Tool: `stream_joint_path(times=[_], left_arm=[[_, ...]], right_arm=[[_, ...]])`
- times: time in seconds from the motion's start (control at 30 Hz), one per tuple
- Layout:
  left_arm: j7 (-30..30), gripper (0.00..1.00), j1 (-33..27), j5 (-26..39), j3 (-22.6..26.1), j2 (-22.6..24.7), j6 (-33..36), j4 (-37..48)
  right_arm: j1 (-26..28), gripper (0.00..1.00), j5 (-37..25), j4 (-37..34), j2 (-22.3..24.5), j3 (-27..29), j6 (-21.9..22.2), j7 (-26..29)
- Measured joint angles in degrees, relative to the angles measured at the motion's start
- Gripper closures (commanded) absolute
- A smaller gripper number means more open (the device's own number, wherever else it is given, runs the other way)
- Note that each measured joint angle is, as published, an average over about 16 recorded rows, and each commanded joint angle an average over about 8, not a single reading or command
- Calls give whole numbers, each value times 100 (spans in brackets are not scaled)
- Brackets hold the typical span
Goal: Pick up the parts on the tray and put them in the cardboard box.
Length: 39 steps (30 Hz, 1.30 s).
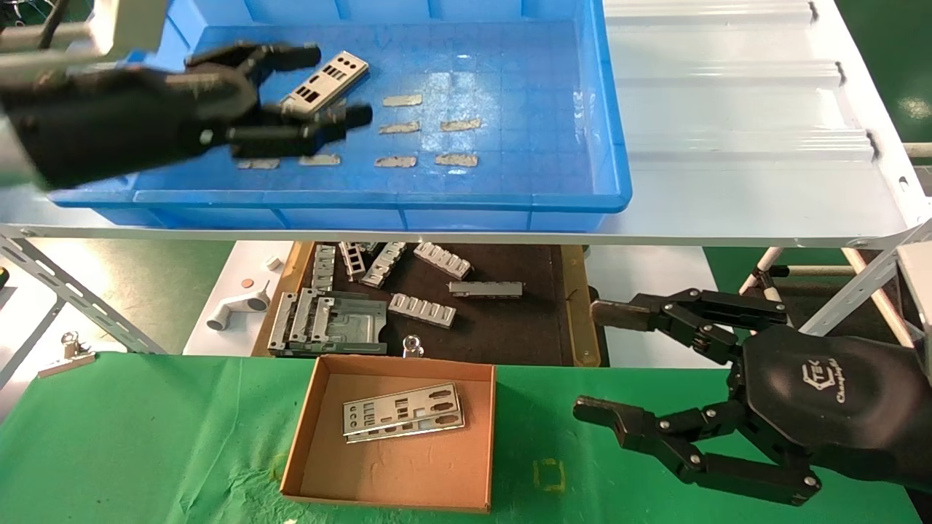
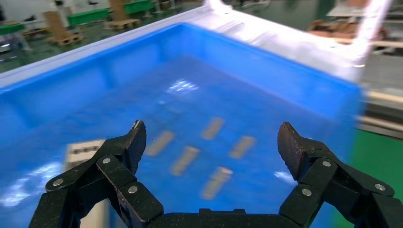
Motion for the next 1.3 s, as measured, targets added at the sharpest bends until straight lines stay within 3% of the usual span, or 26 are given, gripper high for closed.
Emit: stream_joint_path(times=[0.43, 0.9, 1.0, 1.2, 1.3], left_arm=[[741, 0, -1308, 906, 434, 718, -228, 2222], [1491, 1, -1875, 1100, 525, 1139, -375, 3690], [1582, 18, -1932, 1102, 523, 1195, -410, 3881], [1719, 83, -2017, 1115, 528, 1268, -447, 4151], [1769, 99, -2048, 1121, 531, 1288, -455, 4245]], right_arm=[[0, 100, 0, 0, 0, 0, 0, 0], [0, 100, 0, 0, 0, 0, 0, 0], [0, 100, 0, 0, 0, 0, 0, 0], [0, 100, 0, 0, 0, 0, 0, 0], [0, 100, 0, 0, 0, 0, 0, 0]])
